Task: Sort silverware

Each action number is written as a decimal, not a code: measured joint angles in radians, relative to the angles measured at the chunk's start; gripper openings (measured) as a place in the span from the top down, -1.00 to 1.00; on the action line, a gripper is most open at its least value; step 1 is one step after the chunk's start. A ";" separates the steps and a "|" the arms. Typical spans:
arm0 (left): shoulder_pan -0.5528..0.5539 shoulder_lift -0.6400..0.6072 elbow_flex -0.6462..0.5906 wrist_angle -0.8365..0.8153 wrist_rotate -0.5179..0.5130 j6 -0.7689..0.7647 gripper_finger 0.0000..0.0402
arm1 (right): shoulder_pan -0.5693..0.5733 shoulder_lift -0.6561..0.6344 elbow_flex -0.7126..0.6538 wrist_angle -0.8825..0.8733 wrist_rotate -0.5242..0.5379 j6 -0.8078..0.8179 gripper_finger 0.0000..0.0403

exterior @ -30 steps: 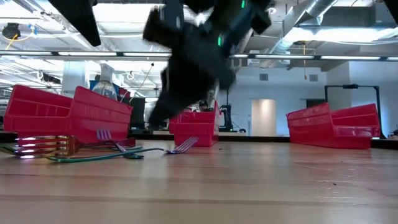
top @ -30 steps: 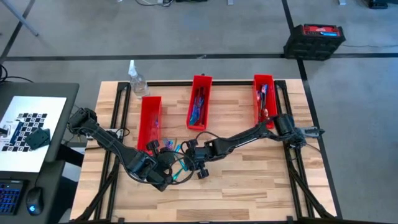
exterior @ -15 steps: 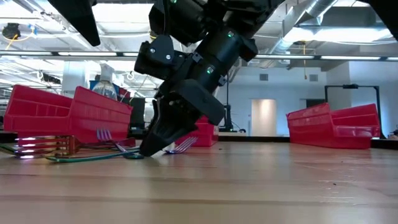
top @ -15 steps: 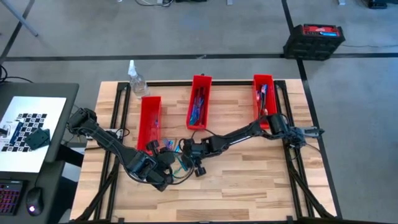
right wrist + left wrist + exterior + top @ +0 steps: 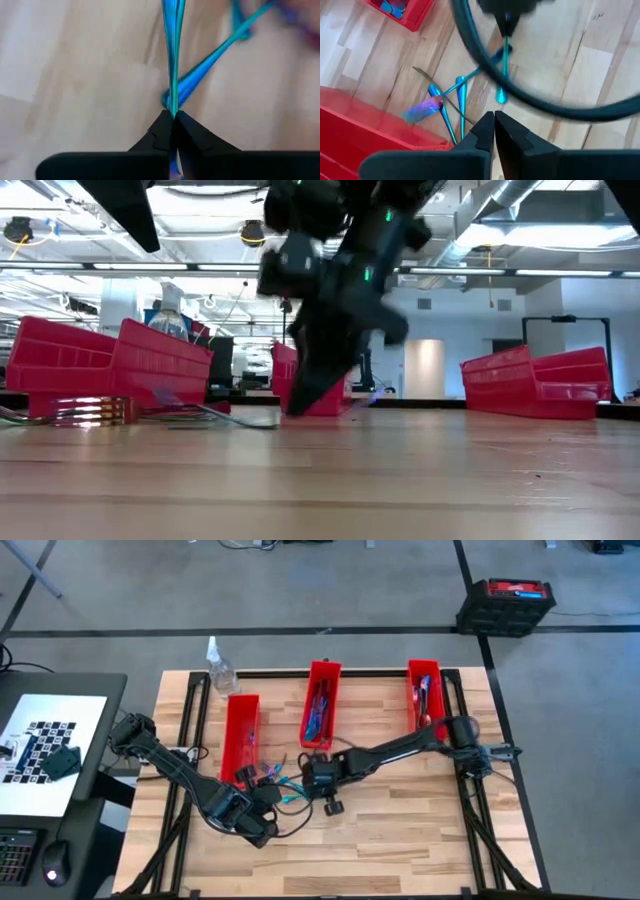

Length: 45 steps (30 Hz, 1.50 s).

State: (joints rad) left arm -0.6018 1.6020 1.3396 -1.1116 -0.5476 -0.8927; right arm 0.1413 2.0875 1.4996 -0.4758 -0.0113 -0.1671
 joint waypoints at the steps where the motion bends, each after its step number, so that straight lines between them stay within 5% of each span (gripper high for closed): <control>1: 0.000 0.000 0.000 0.004 -0.007 -0.006 1.00 | 0.000 -0.036 0.001 -0.020 0.000 0.016 0.99; 7: 0.017 0.000 0.000 0.086 -0.068 0.033 0.94 | 0.029 -0.165 0.007 -0.013 0.006 0.070 0.99; 24: 0.034 0.002 0.000 0.146 -0.093 0.397 0.17 | 0.038 -0.207 0.008 -0.007 0.010 0.113 1.00; 45: 0.086 0.004 -0.101 0.129 -0.156 0.449 0.22 | -0.012 -0.208 0.009 0.061 -0.126 0.280 1.00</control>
State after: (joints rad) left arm -0.5159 1.6058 1.2388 -0.9826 -0.7037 -0.4434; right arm 0.1297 1.8797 1.5089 -0.4143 -0.1376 0.1132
